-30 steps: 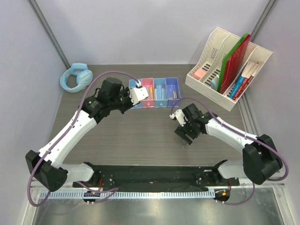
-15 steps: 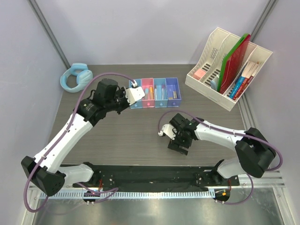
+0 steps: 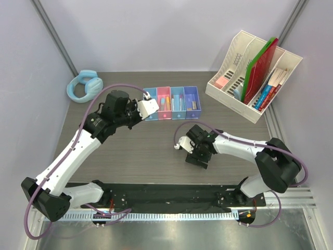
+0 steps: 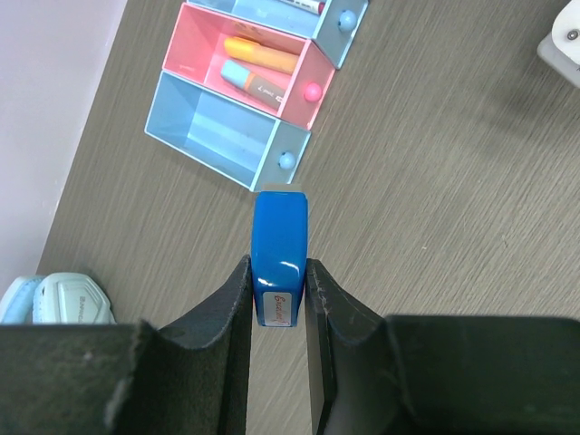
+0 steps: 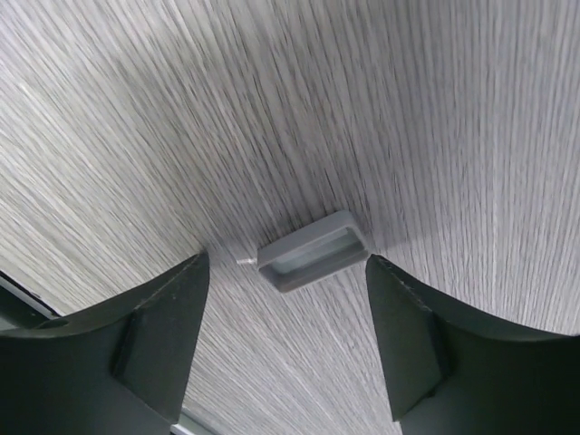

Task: Sort the stationery into containers
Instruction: Move the stationery to the center of the board.

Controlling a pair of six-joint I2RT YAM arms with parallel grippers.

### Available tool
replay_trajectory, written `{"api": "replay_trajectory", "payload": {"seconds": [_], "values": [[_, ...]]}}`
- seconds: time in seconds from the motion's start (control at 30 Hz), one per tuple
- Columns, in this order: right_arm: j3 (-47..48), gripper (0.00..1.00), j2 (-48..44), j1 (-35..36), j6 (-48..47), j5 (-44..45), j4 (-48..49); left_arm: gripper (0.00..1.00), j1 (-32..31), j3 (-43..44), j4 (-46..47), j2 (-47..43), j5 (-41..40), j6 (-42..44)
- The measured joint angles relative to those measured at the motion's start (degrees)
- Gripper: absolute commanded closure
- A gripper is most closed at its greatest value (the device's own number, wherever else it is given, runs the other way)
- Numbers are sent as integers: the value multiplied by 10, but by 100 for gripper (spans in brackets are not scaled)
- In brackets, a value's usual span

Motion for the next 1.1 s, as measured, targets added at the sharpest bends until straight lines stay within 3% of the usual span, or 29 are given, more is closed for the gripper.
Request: {"api": "replay_trajectory", "payload": {"seconds": [0.7,1.1], "values": [[26,80,33,0,3,-10,11,100,0,-17,-4,-20,-8,1],[63,85,67,1,-9,-1,12,100,0,-27,-4,-22,-17,3]]}}
